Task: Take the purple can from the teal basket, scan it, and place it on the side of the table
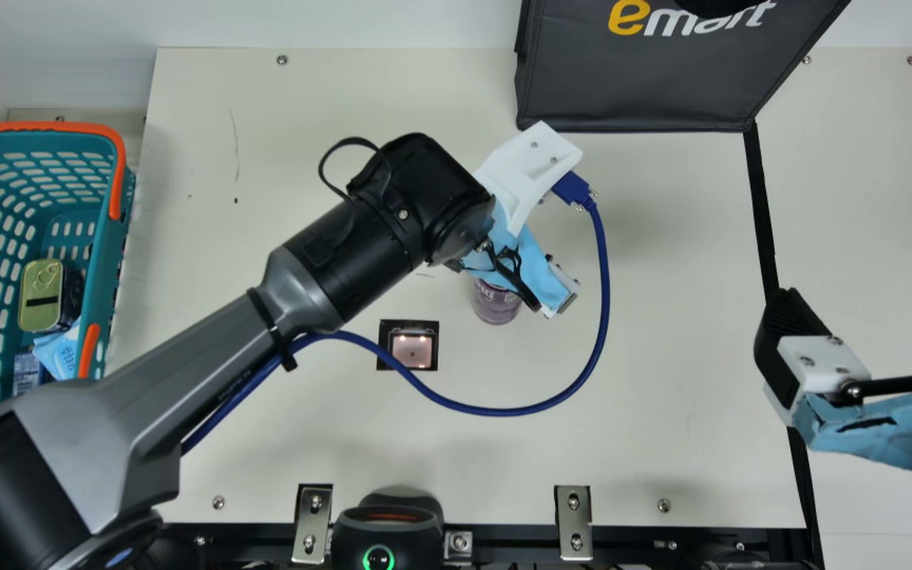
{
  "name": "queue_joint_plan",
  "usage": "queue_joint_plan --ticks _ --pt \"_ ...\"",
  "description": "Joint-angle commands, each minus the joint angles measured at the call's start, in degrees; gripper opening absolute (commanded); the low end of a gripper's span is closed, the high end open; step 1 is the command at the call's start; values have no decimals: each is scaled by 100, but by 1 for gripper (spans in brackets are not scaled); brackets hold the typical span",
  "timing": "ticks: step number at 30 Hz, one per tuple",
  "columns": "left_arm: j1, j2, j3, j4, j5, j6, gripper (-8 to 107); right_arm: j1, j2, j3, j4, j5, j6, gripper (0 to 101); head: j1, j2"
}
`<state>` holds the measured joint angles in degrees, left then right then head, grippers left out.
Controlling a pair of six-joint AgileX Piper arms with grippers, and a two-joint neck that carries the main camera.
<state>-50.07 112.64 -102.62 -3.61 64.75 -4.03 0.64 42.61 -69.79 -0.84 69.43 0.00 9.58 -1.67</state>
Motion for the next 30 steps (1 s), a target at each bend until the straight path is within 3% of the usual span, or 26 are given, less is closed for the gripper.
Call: queue_joint_plan --ticks 1,7,12,30 --pt "2 -30 19 -8 -11 -16 90 0 0 0 0 0 0 95 -166 9" --pt "2 -208 178 -85 -26 -1 90 0 0 0 0 0 0 95 -166 9" --pt "43 -540 574 -181 -107 112 90 0 0 0 0 0 0 95 -166 9" --pt "709 -2673 3158 -386 -550 448 90 0 0 0 0 0 0 95 -166 9"
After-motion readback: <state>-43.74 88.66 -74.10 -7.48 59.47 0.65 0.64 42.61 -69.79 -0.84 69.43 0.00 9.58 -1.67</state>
